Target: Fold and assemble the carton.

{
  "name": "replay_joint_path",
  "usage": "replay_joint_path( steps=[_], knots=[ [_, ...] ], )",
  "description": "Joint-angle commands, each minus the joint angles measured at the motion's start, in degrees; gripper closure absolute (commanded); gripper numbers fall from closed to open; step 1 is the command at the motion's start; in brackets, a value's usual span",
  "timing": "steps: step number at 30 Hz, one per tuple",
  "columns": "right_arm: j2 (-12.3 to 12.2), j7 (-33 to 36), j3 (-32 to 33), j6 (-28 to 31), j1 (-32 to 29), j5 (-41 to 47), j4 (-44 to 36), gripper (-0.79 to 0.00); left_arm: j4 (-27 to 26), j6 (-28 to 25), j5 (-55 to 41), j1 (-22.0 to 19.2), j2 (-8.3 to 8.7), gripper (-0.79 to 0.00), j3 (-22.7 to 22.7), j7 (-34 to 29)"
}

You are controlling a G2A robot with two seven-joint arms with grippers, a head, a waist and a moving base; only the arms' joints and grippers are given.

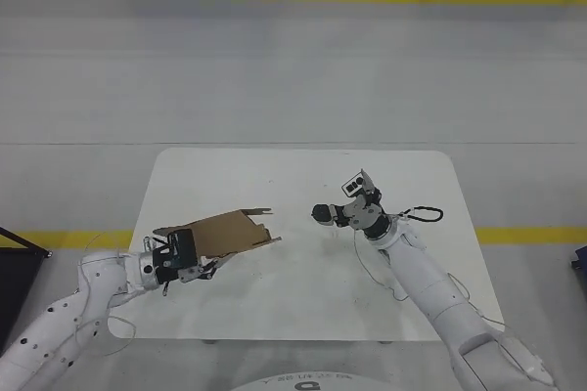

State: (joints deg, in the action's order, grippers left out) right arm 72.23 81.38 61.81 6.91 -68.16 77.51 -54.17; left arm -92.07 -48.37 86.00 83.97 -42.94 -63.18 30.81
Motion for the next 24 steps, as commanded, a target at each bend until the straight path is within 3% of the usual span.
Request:
replay_joint_path(
  steps=[1,4,8,10,12,15,24],
  knots=[
    [0.0,0.0,0.0,0.0,0.0,0.0,0.0,-0.785,5.9,-9.6,-7.7,-1.6,-0.30,0.000,1.6,-0.9],
    [0.0,0.0,0.0,0.0,0.0,0.0,0.0,-0.785,11.2,-9.6,-20.2,-6.1,-0.54,0.000,8.4,-12.0],
    [0.0,0.0,0.0,0.0,0.0,0.0,0.0,-0.785,11.9,-9.6,-43.7,-14.7,0.60,0.000,19.8,-31.7],
    [0.0,0.0,0.0,0.0,0.0,0.0,0.0,-0.785,11.0,-9.6,-51.9,-17.1,1.05,0.000,22.8,-38.9],
    [0.0,0.0,0.0,0.0,0.0,0.0,0.0,-0.785,9.2,-9.6,-71.1,-22.3,2.21,0.000,27.5,-54.2],
    [0.0,0.0,0.0,0.0,0.0,0.0,0.0,-0.785,10.5,-9.6,-96.8,-29.1,3.83,0.000,30.7,-77.1],
    [0.0,0.0,0.0,0.0,0.0,0.0,0.0,-0.785,10.5,-9.3,-99.0,-29.6,3.97,0.000,31.2,-77.4]
  ],
)
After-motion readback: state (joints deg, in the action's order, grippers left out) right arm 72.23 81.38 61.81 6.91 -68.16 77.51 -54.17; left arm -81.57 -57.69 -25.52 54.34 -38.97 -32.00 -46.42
